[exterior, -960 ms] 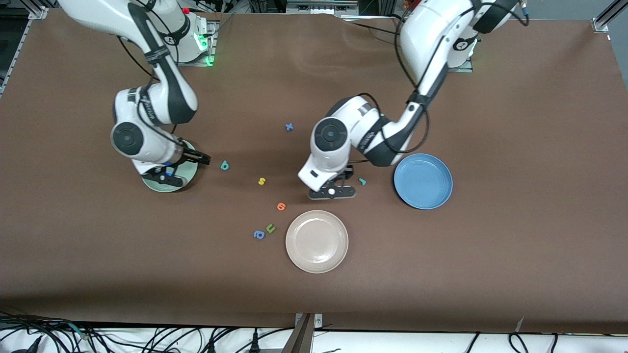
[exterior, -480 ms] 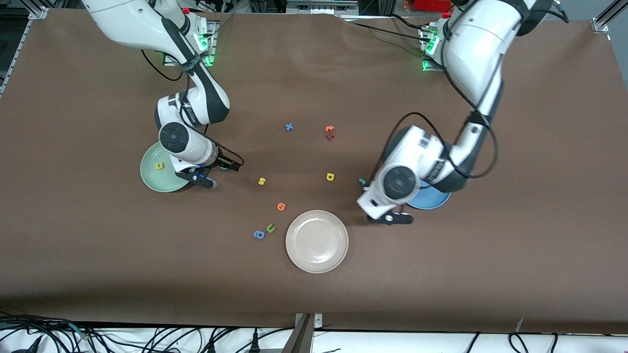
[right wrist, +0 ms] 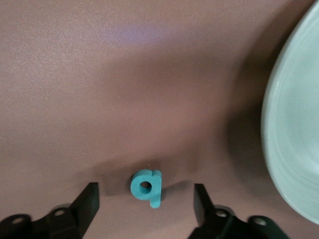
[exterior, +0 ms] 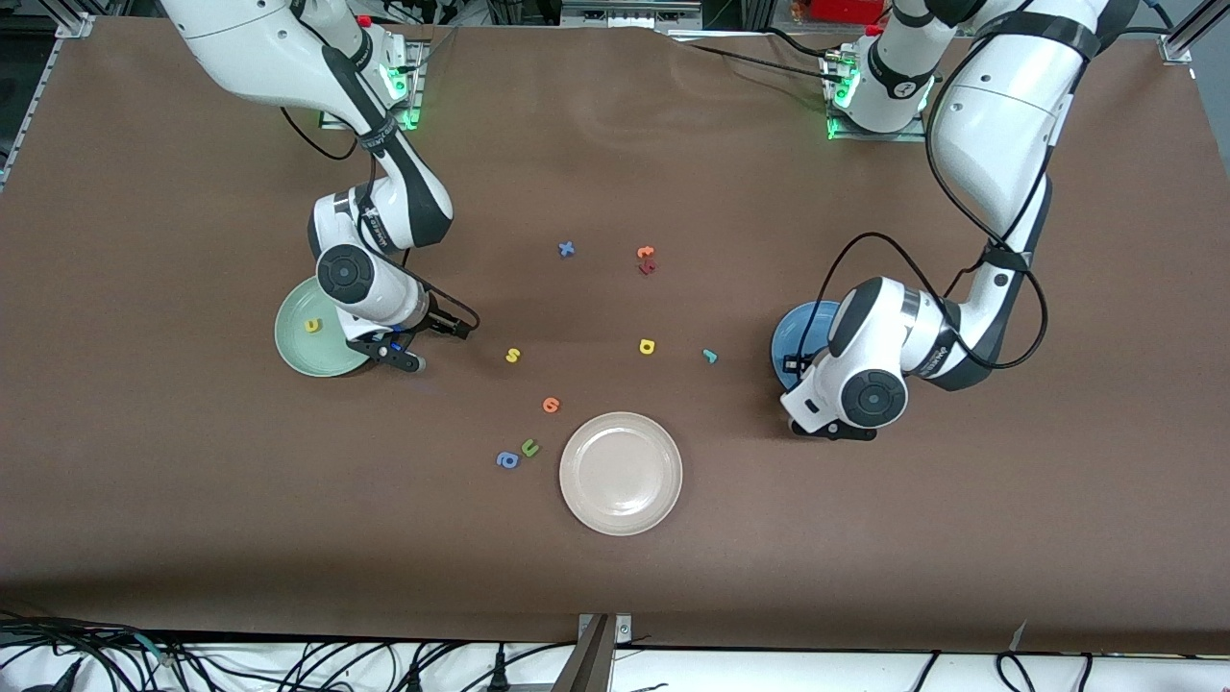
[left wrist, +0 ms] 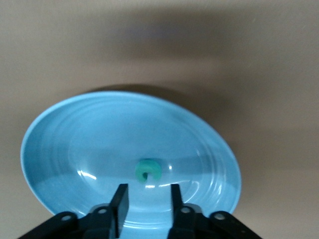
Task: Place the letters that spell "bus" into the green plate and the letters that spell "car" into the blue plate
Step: 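Drop the teal c into the blue plate while the right gripper reaches teal q, then carry the teal q into the green plate while the left gripper grasps yellow a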
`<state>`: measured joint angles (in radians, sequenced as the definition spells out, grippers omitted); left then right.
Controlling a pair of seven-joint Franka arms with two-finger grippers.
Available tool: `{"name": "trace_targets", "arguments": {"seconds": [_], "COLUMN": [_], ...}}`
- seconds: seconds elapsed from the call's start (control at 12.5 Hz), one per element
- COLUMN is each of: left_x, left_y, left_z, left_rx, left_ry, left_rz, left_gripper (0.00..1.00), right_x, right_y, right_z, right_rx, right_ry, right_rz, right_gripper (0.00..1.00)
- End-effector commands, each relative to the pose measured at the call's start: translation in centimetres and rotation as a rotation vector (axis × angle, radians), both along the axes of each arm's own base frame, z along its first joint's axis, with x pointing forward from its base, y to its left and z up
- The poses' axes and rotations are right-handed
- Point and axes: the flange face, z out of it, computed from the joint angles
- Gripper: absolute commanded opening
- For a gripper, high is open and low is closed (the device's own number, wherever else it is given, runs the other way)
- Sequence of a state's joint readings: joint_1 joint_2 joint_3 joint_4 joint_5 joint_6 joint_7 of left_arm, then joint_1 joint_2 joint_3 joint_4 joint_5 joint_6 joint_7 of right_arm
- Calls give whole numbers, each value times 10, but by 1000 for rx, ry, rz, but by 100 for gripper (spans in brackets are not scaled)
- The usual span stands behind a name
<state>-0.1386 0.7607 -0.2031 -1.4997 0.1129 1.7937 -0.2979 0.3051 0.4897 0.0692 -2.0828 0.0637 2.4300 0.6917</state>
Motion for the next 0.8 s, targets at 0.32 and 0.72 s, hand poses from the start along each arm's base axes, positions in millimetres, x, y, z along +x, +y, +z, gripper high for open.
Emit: {"name": "trace_targets", "arguments": {"seconds": [0.32, 0.72], "left_x": [-22, -48], "left_y": [-100, -201], "left_z": [71, 52], "left_rx": [-128, -278], "left_ry": [-121, -309], "left_rz": [-126, -214], "left_gripper": [100, 100], "right_x": [-4, -3], "right_y": [-3, -2], "right_z": [-12, -3], "right_rx": [2, 3], "right_ry": [-17, -20], "right_rz": [-1, -2], "right_gripper": [35, 6]}}
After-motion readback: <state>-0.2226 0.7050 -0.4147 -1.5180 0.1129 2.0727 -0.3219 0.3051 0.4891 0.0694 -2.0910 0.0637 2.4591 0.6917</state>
